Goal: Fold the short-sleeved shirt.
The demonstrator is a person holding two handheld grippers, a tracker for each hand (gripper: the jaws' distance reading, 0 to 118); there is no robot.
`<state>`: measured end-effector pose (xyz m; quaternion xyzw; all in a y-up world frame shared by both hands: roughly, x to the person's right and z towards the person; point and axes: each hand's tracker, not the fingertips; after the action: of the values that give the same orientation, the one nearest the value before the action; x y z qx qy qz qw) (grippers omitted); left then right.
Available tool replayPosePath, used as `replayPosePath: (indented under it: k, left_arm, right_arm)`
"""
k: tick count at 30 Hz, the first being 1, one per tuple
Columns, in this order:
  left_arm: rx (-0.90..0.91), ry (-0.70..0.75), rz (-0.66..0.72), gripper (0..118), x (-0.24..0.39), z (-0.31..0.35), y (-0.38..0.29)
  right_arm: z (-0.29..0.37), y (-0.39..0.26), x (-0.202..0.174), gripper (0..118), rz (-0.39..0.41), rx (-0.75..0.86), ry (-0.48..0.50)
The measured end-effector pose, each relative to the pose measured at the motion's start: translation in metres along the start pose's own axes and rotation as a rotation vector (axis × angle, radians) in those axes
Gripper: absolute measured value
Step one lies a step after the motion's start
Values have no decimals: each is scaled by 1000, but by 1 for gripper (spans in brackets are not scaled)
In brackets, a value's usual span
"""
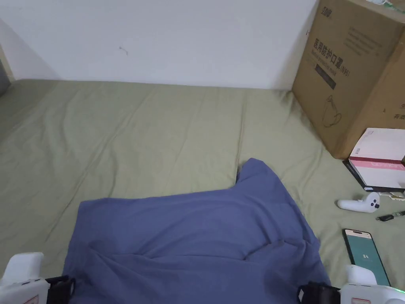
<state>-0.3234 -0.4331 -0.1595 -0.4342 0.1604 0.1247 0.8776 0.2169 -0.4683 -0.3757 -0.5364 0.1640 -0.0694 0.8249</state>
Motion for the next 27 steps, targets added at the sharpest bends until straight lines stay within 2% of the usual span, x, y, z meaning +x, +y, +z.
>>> replayPosePath:
  k: [2, 3, 5, 7, 9, 10, 11, 12, 13, 14, 17, 21, 22, 25, 26, 27]
  left_arm:
    - [103, 41, -58, 86, 14, 28, 2]
    - [211, 26, -88, 89, 24, 44, 2]
    - [397, -6, -113, 91, 40, 68, 4]
    - [520, 18, -128, 91, 58, 87, 10]
    - [649, 26, -155, 89, 69, 100, 14]
    - [697, 34, -170, 84, 76, 108, 17]
    - [705, 7, -193, 64, 80, 112, 21]
    - [707, 16, -207, 39, 85, 113, 26]
    - [697, 50, -212, 10, 89, 113, 31]
    - [687, 61, -209, 1, 90, 109, 36]
    - [578, 13, -155, 1, 74, 84, 52]
    - [419, 63, -144, 1, 46, 21, 73]
    - [375, 39, -130, 1, 37, 3, 81]
    - [305, 125, -160, 3, 20, -55, 101]
    - [288, 154, -175, 18, 13, -77, 109]
    - [249, 165, -179, 38, 7, -96, 118]
  right_arm:
    - [27, 4, -17, 116, 50, 93, -13]
    - [36, 5, -25, 116, 78, 153, -12]
    - [55, 5, -50, 116, 170, 341, 19]
    - [72, 1, -80, 115, 268, 557, -6]
    - [86, -5, -101, 105, 338, 741, -9]
    - [91, -8, -110, 92, 353, 823, 22]
    - [95, -9, -117, 64, 350, 870, 50]
    - [96, -7, -123, 42, 340, 878, 52]
    - [95, -5, -128, 27, 345, 861, 44]
    - [92, -2, -131, 23, 353, 865, 38]
    - [85, 5, -133, 18, 359, 845, 51]
    - [68, 12, -131, 18, 363, 799, 49]
    - [63, 14, -131, 18, 363, 788, 42]
    - [49, 21, -127, 18, 363, 744, 30]
    - [43, 24, -124, 18, 359, 731, 23]
    - [39, 27, -122, 18, 356, 717, 18]
